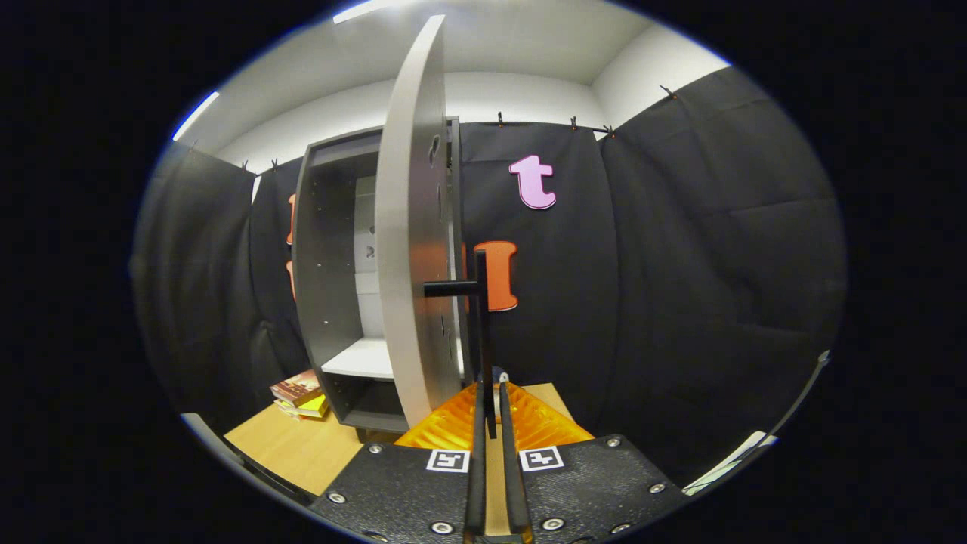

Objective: Open the shoe cabinet door, grab the shoes and put them into the shoe cabinet, then close the shoe cabinet door.

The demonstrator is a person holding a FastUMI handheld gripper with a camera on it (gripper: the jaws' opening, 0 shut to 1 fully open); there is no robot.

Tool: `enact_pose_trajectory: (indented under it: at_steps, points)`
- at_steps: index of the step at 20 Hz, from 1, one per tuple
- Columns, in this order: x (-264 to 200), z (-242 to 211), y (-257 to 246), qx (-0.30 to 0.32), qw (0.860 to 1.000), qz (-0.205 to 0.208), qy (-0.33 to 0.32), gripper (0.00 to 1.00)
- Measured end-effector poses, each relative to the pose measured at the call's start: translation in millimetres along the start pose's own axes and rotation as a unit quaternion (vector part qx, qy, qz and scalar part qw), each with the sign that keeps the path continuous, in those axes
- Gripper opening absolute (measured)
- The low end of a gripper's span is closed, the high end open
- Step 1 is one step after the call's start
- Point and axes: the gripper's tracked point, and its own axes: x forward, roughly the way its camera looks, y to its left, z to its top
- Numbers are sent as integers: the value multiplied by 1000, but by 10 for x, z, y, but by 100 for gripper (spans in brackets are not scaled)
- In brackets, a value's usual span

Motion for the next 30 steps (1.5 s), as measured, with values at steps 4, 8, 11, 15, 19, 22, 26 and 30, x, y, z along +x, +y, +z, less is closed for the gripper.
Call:
enact_pose_trajectory:
  at_steps: [4, 8, 11, 15, 19, 22, 26, 30]
  points:
    - [-95, 37, 50, -25, 1000, -3, -13, 11]
    - [-261, 26, 144, -31, 999, -4, -14, 11]
    - [-368, 19, 232, -37, 999, -10, -14, 11]
    - [-542, -86, 499, -36, 999, -11, -6, 11]
    - [-645, -271, 906, -45, 999, -5, 10, 17]
    - [-616, -536, 1291, -44, 998, -1, 36, 24]
    - [-549, -985, 1753, -41, 996, 5, 76, 32]
    - [-442, -1478, 2078, -28, 992, 3, 123, 40]
